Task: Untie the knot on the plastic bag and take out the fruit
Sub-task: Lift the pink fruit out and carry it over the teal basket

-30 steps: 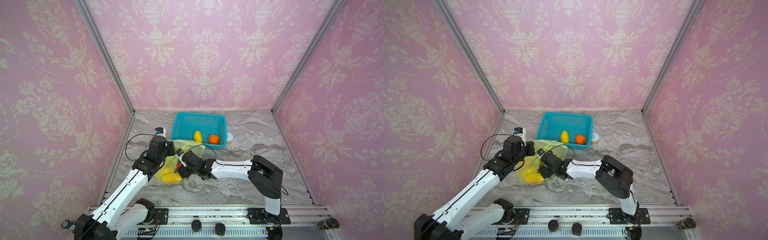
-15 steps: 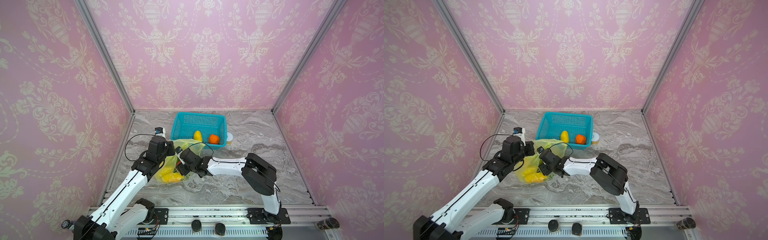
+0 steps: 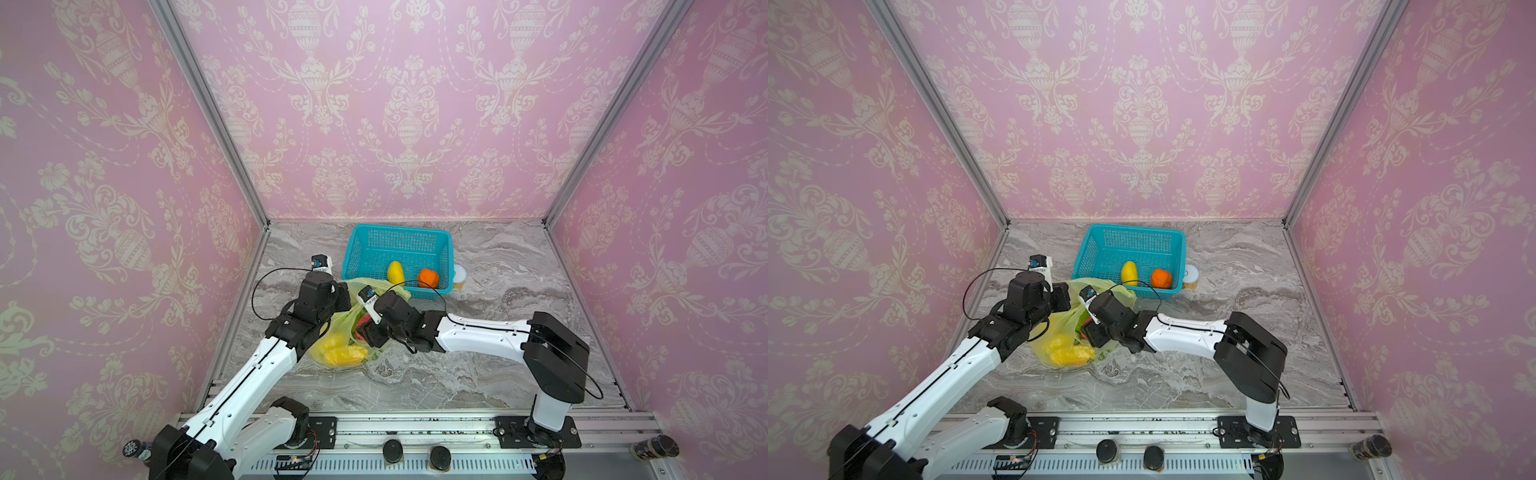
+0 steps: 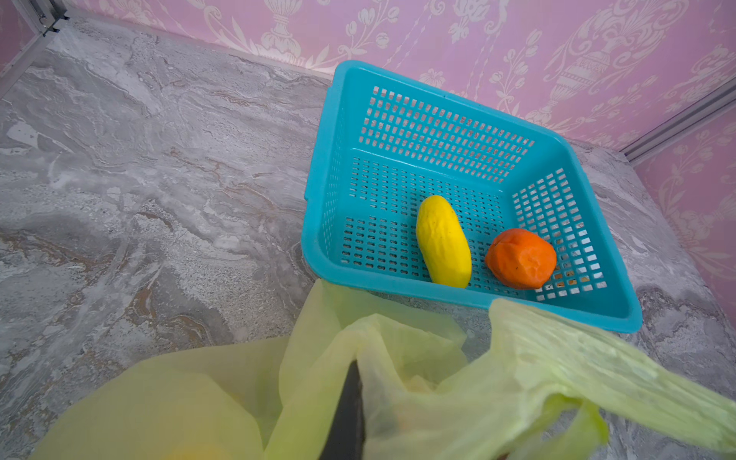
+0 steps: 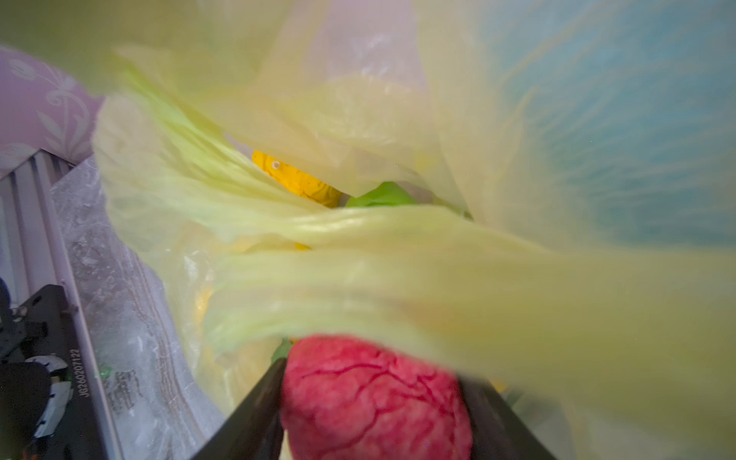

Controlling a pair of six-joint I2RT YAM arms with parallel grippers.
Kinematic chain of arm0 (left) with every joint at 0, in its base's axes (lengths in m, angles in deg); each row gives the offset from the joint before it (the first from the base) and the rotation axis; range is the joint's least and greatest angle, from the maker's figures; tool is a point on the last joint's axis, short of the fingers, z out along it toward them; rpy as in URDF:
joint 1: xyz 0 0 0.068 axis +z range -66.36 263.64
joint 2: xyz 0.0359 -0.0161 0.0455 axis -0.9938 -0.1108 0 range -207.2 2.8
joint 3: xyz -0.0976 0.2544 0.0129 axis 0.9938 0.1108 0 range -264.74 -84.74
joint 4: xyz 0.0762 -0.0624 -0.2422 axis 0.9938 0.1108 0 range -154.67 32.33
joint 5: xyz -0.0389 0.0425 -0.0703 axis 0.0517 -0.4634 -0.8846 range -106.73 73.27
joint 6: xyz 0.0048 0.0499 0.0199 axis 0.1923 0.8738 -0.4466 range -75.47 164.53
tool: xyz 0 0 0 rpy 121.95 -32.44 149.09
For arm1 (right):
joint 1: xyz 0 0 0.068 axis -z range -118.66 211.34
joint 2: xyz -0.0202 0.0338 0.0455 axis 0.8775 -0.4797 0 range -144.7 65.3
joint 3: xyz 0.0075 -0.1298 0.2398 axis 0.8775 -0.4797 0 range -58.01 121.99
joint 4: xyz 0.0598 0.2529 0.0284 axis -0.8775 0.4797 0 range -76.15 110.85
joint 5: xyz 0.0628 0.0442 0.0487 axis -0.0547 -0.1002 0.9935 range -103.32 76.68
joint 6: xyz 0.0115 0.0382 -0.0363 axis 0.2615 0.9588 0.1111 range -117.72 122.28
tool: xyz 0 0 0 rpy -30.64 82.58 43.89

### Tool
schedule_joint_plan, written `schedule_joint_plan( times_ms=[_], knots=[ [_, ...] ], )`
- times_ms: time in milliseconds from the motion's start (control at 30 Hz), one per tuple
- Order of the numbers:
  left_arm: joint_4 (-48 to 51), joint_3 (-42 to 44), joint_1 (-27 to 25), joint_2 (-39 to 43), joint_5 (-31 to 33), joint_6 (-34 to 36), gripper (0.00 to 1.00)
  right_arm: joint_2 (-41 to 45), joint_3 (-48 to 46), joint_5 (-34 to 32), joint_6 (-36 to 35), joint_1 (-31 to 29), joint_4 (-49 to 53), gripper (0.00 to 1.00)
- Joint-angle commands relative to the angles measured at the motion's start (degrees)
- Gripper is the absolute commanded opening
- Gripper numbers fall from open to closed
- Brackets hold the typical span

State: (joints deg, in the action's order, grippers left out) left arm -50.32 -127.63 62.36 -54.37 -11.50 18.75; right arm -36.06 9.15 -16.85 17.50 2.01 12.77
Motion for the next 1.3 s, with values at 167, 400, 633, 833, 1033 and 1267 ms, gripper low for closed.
schedule_joint_plan(
  times_ms=[167,400,633,833,1033,1267],
  knots=[
    [-0.29,0.46,-0.37,-1.12,-0.28,1.00,0.00,10.95,-8.52,-5.00,-1.14,0.18,-2.18,0.29],
    [-0.28,0.53,-0.41,-0.24,0.91,1.08,0.00,25.60,-16.25,-5.64,-2.54,0.18,-3.86,0.20],
    [0.06,0.53,-0.34,0.08,0.26,0.86,0.00,42.36,-27.45,-11.11,-3.47,2.25,-12.06,0.15],
    [-0.29,0.53,-0.36,0.47,0.81,0.86,0.00,46.88,-29.83,-12.61,2.44,11.91,-10.00,0.06],
    [0.24,0.53,-0.34,0.12,0.49,0.98,0.00,39.77,-29.79,-11.03,8.68,20.74,-12.02,0.07],
    [-0.20,0.53,-0.35,-0.10,-0.14,0.82,0.00,21.04,-14.85,-8.17,8.83,25.04,-1.31,0.03]
  ],
)
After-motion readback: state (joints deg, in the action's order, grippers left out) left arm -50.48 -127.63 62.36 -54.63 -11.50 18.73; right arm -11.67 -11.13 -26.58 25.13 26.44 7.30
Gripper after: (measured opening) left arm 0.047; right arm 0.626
